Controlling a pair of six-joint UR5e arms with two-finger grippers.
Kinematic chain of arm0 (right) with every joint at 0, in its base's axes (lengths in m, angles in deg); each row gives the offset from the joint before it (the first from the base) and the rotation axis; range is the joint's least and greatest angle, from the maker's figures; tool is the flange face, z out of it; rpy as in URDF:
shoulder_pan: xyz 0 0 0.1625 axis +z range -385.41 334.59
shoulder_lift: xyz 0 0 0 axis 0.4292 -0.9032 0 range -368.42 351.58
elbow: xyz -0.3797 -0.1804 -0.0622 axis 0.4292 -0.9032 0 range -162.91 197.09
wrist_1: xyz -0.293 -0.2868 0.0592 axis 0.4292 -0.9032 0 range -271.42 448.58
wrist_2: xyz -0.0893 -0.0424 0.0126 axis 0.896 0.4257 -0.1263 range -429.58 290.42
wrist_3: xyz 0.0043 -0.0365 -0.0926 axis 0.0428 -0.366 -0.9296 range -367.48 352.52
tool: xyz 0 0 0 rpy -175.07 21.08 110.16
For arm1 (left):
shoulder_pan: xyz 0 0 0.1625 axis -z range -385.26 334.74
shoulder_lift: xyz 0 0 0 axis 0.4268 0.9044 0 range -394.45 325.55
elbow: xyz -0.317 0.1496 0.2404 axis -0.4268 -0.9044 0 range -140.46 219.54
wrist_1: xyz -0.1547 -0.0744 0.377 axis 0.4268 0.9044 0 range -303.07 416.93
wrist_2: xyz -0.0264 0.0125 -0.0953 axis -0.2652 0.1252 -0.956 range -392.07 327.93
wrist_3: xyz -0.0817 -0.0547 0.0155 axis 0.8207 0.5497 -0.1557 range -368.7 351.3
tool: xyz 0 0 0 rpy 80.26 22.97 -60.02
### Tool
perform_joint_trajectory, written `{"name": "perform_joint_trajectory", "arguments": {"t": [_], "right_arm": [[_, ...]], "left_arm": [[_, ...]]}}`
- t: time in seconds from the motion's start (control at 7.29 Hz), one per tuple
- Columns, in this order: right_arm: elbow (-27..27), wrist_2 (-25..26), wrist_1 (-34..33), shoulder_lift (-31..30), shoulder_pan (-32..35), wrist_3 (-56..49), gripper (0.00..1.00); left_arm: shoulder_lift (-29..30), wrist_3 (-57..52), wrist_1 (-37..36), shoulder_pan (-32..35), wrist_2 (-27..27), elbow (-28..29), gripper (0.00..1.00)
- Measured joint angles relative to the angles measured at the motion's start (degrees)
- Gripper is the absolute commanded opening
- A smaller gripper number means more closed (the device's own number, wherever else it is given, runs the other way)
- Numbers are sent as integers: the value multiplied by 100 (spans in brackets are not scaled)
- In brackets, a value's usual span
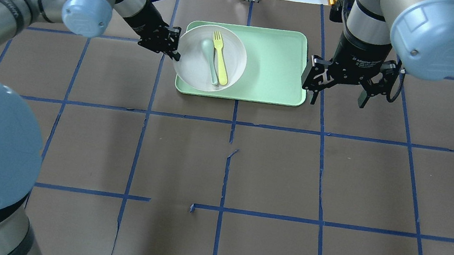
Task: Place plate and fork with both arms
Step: 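Carry the plate onto the green tray and set it down, then release the plate and raise the left gripper while the right gripper reaches over the plate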
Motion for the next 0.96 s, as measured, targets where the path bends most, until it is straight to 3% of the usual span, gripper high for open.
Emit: {"name": "perform_joint_trajectory", "arguments": {"t": [0.69, 0.82, 0.96], "right_arm": [[6, -12, -16, 5, 3, -2, 100], [5, -13, -19, 5, 3, 0, 100], [1, -13, -25, 5, 3, 1, 100]], "left_arm": [[990, -91, -2, 522, 35, 1088, 0], [1047, -201, -22, 548, 50, 1132, 48], [1074, -315, -46, 575, 59, 1145, 86]]}}
